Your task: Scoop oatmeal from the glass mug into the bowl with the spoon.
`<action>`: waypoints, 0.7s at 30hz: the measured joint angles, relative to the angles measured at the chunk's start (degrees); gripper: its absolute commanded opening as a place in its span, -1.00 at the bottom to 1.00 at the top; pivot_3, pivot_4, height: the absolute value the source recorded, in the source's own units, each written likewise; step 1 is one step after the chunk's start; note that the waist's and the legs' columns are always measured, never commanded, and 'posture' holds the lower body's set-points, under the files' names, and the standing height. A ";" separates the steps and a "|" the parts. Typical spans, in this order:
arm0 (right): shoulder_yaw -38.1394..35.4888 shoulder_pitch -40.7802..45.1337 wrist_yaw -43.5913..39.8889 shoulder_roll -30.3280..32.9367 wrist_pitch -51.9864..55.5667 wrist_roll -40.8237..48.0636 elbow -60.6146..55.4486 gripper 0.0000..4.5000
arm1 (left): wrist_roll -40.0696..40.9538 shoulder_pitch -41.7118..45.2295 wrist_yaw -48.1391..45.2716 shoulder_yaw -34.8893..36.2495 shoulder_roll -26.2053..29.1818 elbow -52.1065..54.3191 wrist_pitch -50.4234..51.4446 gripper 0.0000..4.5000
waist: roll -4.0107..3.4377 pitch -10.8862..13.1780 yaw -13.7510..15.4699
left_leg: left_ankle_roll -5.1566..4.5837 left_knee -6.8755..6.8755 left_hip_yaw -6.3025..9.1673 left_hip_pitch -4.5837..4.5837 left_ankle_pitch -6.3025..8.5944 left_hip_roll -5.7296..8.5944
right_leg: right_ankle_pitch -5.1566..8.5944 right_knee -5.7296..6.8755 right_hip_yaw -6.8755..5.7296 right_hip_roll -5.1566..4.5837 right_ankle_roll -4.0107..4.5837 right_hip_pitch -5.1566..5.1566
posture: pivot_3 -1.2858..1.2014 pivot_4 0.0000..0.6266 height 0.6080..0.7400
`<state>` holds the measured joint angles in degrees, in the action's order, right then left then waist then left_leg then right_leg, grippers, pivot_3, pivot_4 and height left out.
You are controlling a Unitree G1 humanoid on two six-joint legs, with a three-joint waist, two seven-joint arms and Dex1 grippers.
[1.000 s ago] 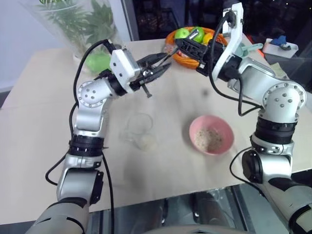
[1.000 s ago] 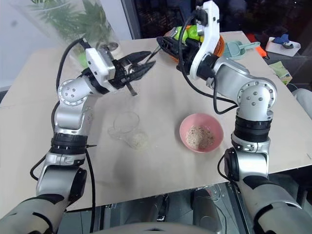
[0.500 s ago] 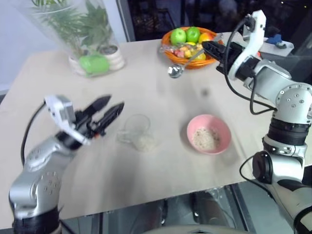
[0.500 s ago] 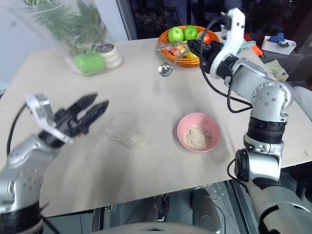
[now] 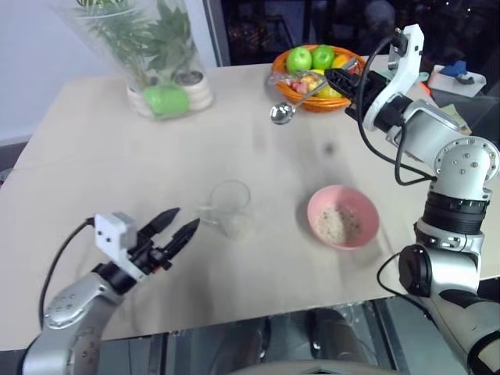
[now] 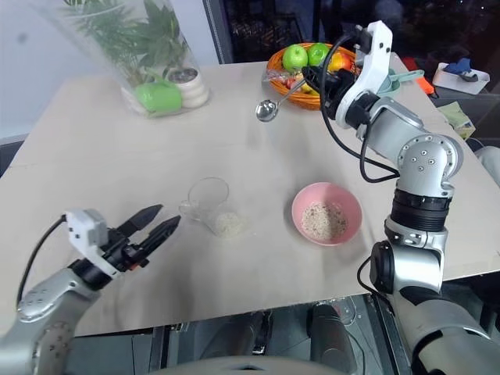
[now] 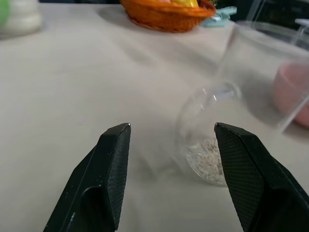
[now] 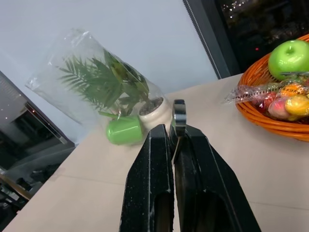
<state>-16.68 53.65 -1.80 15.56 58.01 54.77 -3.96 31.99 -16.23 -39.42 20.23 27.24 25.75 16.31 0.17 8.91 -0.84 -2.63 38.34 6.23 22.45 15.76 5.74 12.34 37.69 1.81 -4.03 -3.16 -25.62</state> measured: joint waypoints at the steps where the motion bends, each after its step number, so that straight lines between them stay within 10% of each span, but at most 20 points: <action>1: -0.04 -0.02 0.06 0.03 0.01 0.01 -0.15 -1.00 | -0.86 0.23 0.15 -0.62 -0.12 -0.21 -0.57 0.29 | 0.00 0.00 -0.01 | 0.00 0.00 -0.01 0.00 0.00 0.00 | 0.00 0.00 0.01 0.00 0.00 0.00 | 0.03 -0.52 1.00; 9: -0.36 -0.78 0.82 0.23 0.14 0.49 -1.86 -1.00 | -5.24 5.49 2.37 -4.08 -0.67 -3.48 -3.09 0.29 | 0.00 0.00 -0.09 | -0.01 0.00 -0.04 0.01 0.00 0.01 | 0.00 0.00 0.04 -0.01 -0.01 -0.01 | 0.03 -0.52 1.00; 13: -0.49 -1.04 1.09 0.20 0.15 0.62 -2.05 -1.00 | -7.28 6.77 3.67 -6.45 -1.67 -4.97 -3.29 -0.45 | 0.00 0.00 -0.08 | -0.01 0.00 -0.04 0.01 0.00 0.01 | 0.00 0.00 0.04 0.00 -0.01 -0.02 | 0.03 -0.52 1.00; 21: -0.53 -1.20 0.93 0.38 0.43 1.06 -2.66 -1.00 | -10.69 9.13 6.96 -8.51 -3.72 -6.99 -4.54 -0.57 | 0.00 0.00 -0.04 | -0.01 0.00 -0.04 0.02 0.00 0.01 | 0.00 0.00 0.03 -0.01 -0.01 -0.02 | 0.03 -0.52 1.00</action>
<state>-17.21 52.45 -0.86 15.94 58.44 55.83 -6.61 21.31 -7.10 -32.46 11.73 23.51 18.77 11.77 0.17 8.91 -0.87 -2.64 38.34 6.19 22.47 15.76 5.75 12.33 37.69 1.84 -4.04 -3.17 -25.64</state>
